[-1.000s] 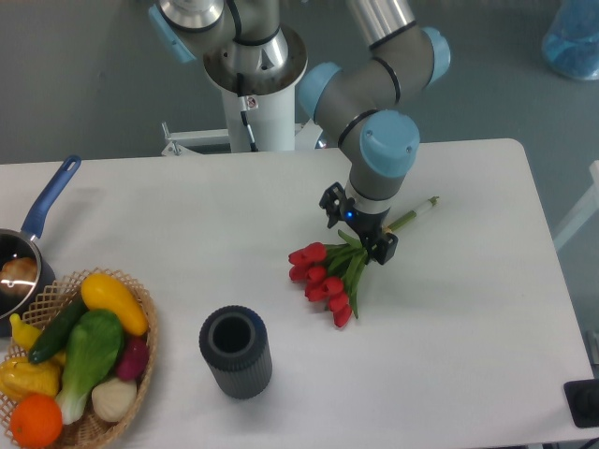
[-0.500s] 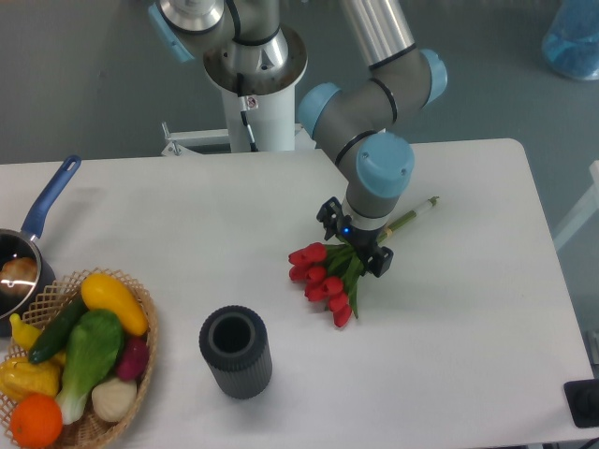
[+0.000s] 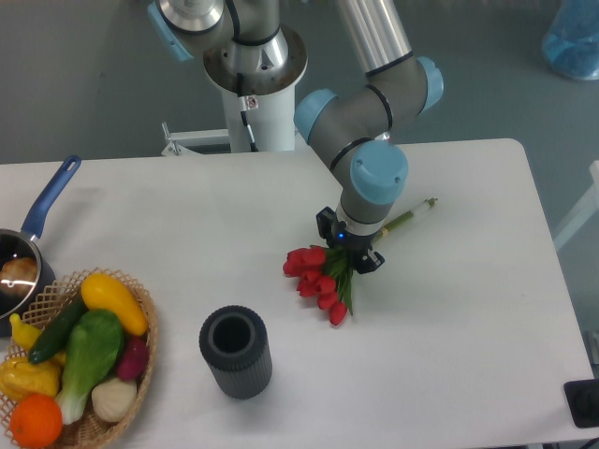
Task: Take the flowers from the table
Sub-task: 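Lift the red tulips up off the table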
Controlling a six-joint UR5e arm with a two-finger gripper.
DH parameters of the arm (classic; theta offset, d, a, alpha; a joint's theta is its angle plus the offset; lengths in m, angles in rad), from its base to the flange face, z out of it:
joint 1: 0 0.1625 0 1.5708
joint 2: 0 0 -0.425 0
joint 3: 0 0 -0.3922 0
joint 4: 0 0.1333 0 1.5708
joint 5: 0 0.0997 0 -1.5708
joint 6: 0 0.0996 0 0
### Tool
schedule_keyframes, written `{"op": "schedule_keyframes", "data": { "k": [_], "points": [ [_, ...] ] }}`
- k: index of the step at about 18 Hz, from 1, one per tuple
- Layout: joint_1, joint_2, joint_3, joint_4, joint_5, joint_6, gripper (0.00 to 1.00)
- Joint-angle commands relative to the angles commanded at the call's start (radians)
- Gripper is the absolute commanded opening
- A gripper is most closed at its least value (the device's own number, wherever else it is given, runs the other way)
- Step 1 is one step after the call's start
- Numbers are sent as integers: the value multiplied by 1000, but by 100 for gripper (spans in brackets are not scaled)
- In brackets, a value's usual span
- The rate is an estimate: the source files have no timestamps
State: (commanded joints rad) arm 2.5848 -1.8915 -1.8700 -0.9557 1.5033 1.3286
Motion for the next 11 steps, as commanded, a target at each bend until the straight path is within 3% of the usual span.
{"op": "schedule_keyframes", "data": {
  "k": [6, 11],
  "points": [
    [28, 58, 49, -20, 12, -8, 0],
    [21, 89, 133, -104, 14, -8, 0]
  ]
}}
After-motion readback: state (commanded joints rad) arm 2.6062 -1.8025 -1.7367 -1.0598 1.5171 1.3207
